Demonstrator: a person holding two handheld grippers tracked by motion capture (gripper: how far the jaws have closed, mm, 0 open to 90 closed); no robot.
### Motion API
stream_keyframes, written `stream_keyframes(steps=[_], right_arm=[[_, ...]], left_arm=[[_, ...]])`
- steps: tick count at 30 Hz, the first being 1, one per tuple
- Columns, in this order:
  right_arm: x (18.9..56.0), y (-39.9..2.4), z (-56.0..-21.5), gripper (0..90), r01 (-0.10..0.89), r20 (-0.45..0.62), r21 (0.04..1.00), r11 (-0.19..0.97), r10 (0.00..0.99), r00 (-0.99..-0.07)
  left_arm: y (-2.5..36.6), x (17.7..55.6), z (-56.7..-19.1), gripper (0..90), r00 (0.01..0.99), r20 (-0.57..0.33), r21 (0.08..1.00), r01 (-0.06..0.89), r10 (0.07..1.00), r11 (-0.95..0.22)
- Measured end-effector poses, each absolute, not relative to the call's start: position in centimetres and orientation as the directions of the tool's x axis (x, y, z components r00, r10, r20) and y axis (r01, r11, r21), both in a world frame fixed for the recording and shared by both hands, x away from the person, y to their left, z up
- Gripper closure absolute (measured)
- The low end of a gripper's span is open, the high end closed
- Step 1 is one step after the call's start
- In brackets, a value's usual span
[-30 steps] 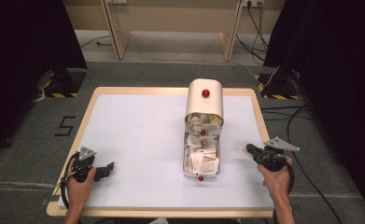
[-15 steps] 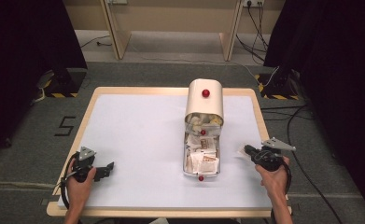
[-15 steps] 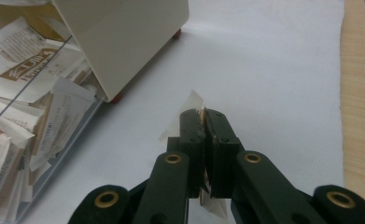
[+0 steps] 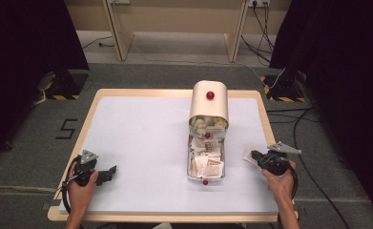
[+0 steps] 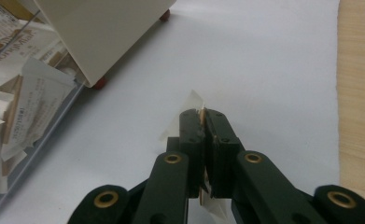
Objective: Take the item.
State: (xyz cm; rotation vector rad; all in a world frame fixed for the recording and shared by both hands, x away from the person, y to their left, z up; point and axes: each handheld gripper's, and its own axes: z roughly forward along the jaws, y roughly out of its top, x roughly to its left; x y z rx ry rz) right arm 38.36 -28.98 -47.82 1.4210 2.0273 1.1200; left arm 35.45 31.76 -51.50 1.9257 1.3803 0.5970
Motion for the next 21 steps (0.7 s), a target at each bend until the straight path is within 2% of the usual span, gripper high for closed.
stream_keyframes(steps=[21], right_arm=[[38.54,-29.74,-48.42,82.5,0.603,0.085,0.784,0.149,0.936,-0.342]], left_arm=[[31.76,35.45,-51.50,9.0,0.331,-0.023,0.750,0.629,0.943,-0.202]])
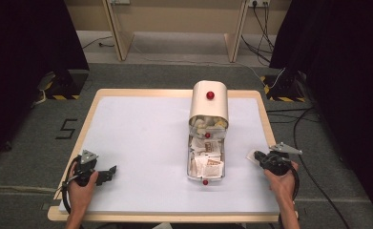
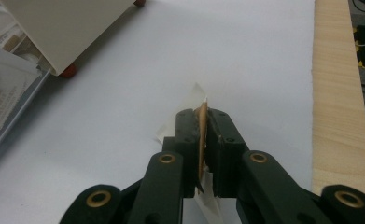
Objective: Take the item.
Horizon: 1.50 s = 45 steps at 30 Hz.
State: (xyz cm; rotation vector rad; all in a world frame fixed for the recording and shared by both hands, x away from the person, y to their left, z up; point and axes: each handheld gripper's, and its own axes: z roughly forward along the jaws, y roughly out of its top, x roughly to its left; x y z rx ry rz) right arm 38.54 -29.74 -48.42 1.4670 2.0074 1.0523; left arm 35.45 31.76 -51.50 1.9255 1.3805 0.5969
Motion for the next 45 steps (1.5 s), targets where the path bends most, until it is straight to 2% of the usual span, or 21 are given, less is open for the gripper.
stream_keyframes(steps=[8,15,23,26,27,28,29,35,45], right_arm=[[38.6,-29.9,-48.5,77.2,0.610,0.059,0.776,0.160,0.945,-0.323],[38.5,-30.0,-48.3,76.1,0.603,0.051,0.781,0.162,0.946,-0.320],[38.5,-30.0,-48.2,63.0,0.607,0.056,0.781,0.150,0.950,-0.307],[38.6,-29.8,-48.0,52.9,0.601,0.051,0.786,0.144,0.954,-0.295],[38.6,-29.7,-47.8,46.2,0.593,0.050,0.793,0.135,0.957,-0.285],[38.6,-29.7,-47.8,46.2,0.593,0.050,0.793,0.135,0.957,-0.285],[38.6,-29.5,-47.7,41.7,0.589,0.048,0.797,0.134,0.958,-0.283],[38.4,-29.0,-47.2,35.2,0.592,0.055,0.798,0.118,0.962,-0.267],[37.9,-28.2,-46.6,31.0,0.585,0.059,0.802,0.125,0.957,-0.286]], left_arm=[[31.8,35.4,-51.5,9.0,0.331,-0.023,0.750,0.629,0.943,-0.202],[31.8,35.4,-51.5,9.0,0.331,-0.023,0.750,0.629,0.943,-0.202],[31.8,35.4,-51.5,9.0,0.331,-0.024,0.750,0.629,0.943,-0.202],[31.8,35.4,-51.5,9.0,0.331,-0.023,0.751,0.629,0.943,-0.202],[31.8,35.4,-51.5,9.0,0.331,-0.023,0.750,0.629,0.943,-0.202],[31.8,35.4,-51.5,9.0,0.331,-0.023,0.750,0.629,0.943,-0.202],[31.8,35.4,-51.5,9.0,0.331,-0.023,0.750,0.629,0.943,-0.202],[31.8,35.4,-51.5,9.0,0.331,-0.024,0.751,0.629,0.943,-0.202],[31.8,35.4,-51.5,9.0,0.332,-0.024,0.750,0.630,0.943,-0.202]])
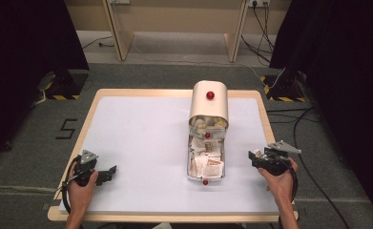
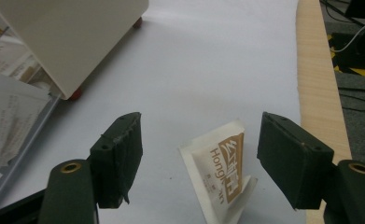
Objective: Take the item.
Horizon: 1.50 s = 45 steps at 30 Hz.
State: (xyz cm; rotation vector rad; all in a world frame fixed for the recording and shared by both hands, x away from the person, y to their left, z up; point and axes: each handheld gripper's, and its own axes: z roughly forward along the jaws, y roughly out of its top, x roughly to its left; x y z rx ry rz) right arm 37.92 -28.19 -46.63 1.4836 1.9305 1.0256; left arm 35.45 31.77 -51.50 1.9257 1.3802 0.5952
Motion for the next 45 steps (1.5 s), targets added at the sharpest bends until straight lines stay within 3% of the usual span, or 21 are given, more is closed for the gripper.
stream_keyframes(steps=[45], right_arm=[[34.8,-25.1,-45.6,29.6,0.547,0.043,0.815,0.192,0.921,-0.386]], left_arm=[[31.8,35.4,-51.5,9.0,0.332,-0.024,0.750,0.630,0.943,-0.202]])
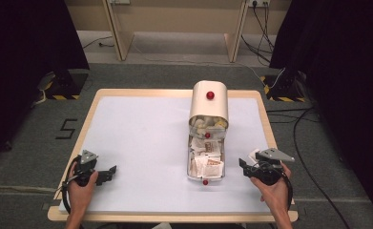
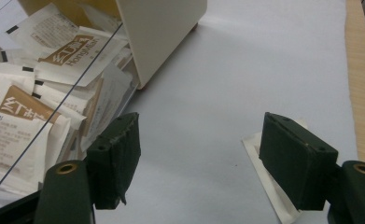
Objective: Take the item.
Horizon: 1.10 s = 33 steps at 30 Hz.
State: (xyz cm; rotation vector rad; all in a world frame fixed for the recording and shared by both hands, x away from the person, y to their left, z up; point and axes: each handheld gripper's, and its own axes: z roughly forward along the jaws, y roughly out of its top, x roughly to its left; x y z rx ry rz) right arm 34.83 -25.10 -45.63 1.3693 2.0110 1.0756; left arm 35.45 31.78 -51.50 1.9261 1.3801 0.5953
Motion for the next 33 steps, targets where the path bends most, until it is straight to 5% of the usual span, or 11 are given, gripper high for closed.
stream_keyframes(steps=[33], right_arm=[[32.3,-24.3,-46.2,28.1,0.543,0.044,0.811,0.219,0.902,-0.430]], left_arm=[[31.8,35.4,-51.5,9.0,0.331,-0.024,0.750,0.629,0.943,-0.202]])
